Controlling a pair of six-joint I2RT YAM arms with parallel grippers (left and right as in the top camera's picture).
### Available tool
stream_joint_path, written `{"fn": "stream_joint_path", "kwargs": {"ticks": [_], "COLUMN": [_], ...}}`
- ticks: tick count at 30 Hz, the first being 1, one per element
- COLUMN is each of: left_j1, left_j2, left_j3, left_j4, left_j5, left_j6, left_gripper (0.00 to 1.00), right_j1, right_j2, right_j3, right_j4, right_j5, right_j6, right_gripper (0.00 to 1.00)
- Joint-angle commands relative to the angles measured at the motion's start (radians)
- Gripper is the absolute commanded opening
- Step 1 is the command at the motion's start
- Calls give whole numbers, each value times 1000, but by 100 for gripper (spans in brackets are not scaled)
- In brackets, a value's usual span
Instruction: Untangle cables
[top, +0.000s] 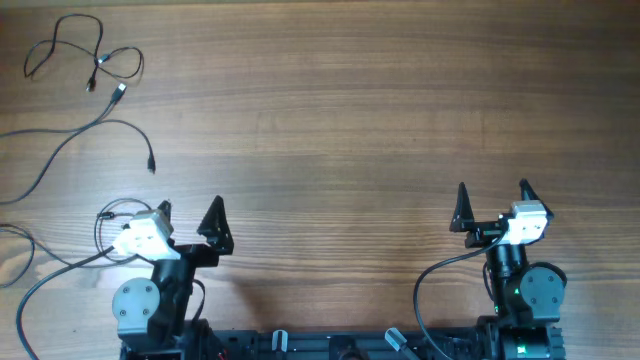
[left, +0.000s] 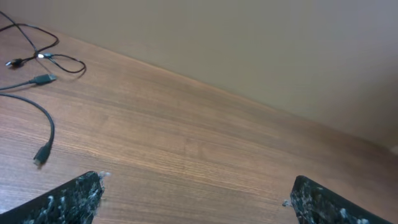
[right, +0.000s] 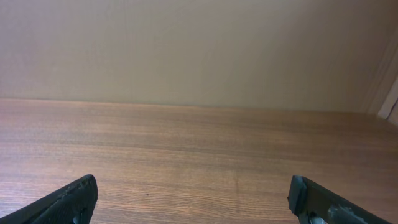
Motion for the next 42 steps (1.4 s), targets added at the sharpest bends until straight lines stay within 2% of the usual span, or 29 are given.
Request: {"fn": "stream_joint_path", "kwargs": {"ticks": [1, 15, 32, 34, 36, 42], "left_j1": [-6, -38, -38, -38, -38, -55], "left_j2": [-11, -11, -11, -11, -11, -11], "left_j3": [-66, -264, -264, -264, -264, -264], "left_j4": [73, 375, 352, 352, 352, 352], "left_j5": [-5, -2, -2, 3, 2, 6], "left_j6": [1, 1, 2, 64, 179, 181], "left_gripper": [100, 100, 100, 100, 100, 100], "right_j1": [-4, -4, -4, -4, -4, -4], "right_j2": [-11, -11, -11, -11, -11, -11], "right_j3": [-3, -3, -3, -3, -3, -3], "right_j4": [2, 2, 2, 2, 2, 2], "right_j5": [-20, -20, -20, -20, -20, -20], "right_j6": [-18, -18, -18, -18, -18, -18], "right_gripper": [100, 100, 100, 99, 100, 100]}}
